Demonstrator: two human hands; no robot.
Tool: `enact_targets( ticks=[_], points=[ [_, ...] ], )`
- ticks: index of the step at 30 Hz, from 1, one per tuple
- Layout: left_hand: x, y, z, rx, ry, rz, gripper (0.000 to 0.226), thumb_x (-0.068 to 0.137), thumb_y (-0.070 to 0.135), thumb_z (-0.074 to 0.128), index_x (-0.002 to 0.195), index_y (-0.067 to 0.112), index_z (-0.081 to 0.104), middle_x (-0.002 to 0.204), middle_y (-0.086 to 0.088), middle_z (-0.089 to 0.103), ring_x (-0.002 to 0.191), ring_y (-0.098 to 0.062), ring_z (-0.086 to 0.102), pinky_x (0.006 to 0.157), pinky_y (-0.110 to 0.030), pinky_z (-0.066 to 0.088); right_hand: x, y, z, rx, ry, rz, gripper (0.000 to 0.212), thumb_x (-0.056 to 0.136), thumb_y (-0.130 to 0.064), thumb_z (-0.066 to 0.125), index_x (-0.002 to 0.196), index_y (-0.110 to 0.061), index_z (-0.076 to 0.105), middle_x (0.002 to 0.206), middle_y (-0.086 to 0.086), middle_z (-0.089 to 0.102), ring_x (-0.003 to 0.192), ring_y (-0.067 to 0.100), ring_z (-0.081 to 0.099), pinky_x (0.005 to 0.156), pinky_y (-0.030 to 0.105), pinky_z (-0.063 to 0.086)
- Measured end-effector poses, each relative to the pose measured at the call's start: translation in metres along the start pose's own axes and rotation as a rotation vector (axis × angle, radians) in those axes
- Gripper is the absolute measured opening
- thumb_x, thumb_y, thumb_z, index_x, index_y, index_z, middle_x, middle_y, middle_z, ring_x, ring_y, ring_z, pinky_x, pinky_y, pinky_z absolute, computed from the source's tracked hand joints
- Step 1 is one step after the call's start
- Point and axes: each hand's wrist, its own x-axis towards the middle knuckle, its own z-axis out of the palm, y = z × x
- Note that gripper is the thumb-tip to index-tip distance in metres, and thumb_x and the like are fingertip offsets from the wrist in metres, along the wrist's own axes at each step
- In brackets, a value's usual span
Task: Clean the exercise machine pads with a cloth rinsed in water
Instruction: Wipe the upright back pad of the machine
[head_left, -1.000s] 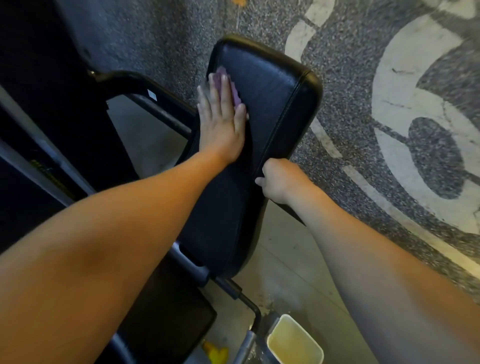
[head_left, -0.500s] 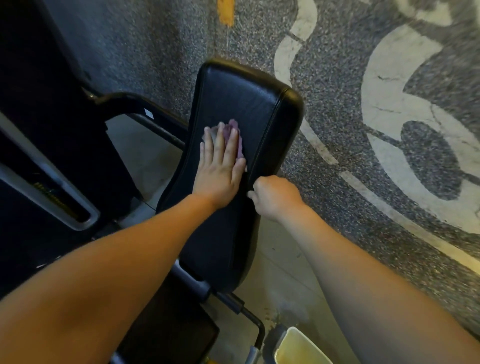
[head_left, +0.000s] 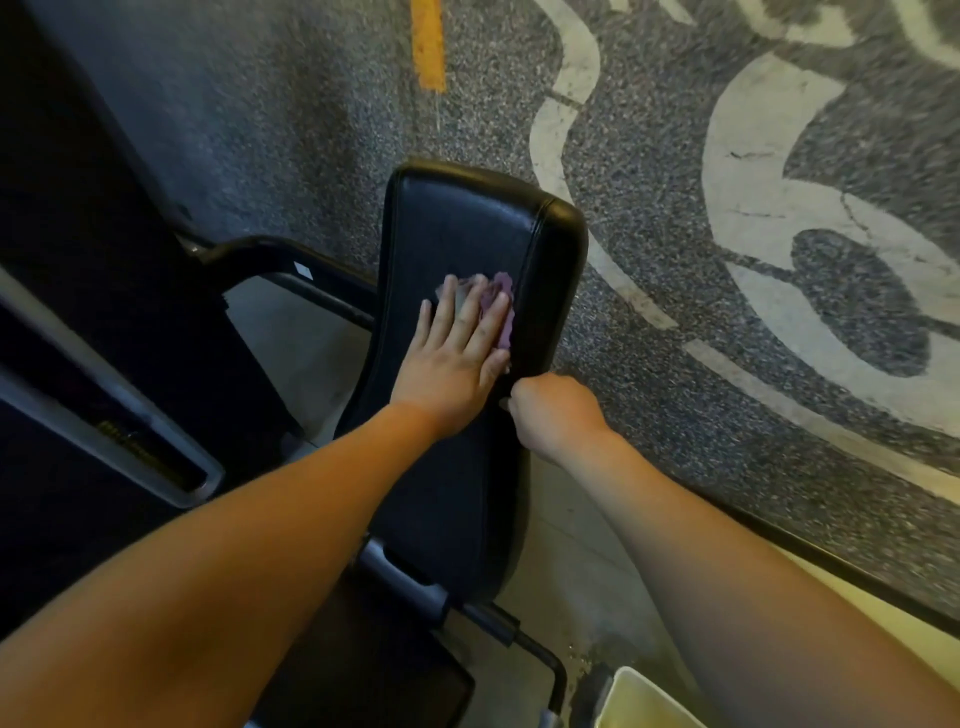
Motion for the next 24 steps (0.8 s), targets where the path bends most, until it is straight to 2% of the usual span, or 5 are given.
enact_targets(
  ticks=[3,8,14,20,24],
  points=[
    [0.025,-0.002,-0.026,0.055,0.024,0.039,0.062,0.108,0.049,0.012,0.158,0.030,-0.019,0.167,-0.003,-0.020,0.154,-0.034,-0.018,0.125,-0.056,0.001,-0.001,-0.001,0.000,0.012,0.003,0.000,0.031,0.106,-0.032,0.049,0.100,-0.011,0.070,0.096,0.016,0.071,0.092,0.040,0.068,0.074,0.041,0.051],
    [0.070,0.017,-0.062,-0.029,0.109,0.046,0.060,0.109,0.048,0.015,0.161,0.031,-0.008,0.169,-0.001,-0.014,0.154,-0.032,-0.017,0.125,-0.053,-0.004,0.002,-0.002,-0.004,-0.009,-0.032,0.004,0.035,0.108,-0.036,0.046,0.094,-0.010,0.066,0.094,0.016,0.071,0.092,0.040,0.068,0.067,0.037,0.044],
    [0.033,0.008,-0.010,-0.082,0.146,-0.023,0.062,0.109,0.045,0.019,0.161,0.023,-0.006,0.170,-0.008,-0.006,0.156,-0.033,-0.009,0.125,-0.056,0.005,-0.003,-0.001,0.015,-0.001,0.056,0.034,0.035,0.108,-0.036,0.044,0.104,-0.007,0.063,0.101,0.020,0.071,0.096,0.043,0.067,0.072,0.043,0.049],
    [-0.035,-0.023,0.045,-0.169,0.077,-0.166,0.061,0.109,0.045,0.013,0.159,0.017,-0.009,0.167,-0.007,-0.010,0.156,-0.032,-0.003,0.126,-0.054,0.011,-0.001,-0.005,0.028,0.010,0.081,0.066,0.032,0.109,-0.033,0.043,0.104,-0.005,0.059,0.101,0.021,0.067,0.091,0.043,0.067,0.064,0.039,0.040],
    [-0.051,-0.012,0.044,-0.190,0.026,-0.247,0.061,0.108,0.036,0.017,0.157,0.003,0.001,0.167,-0.021,0.007,0.155,-0.037,0.009,0.125,-0.048,0.019,-0.004,-0.009,0.026,0.088,0.036,0.120,0.030,0.110,-0.030,0.042,0.105,-0.004,0.056,0.102,0.022,0.063,0.092,0.043,0.064,0.065,0.039,0.039]
  ],
)
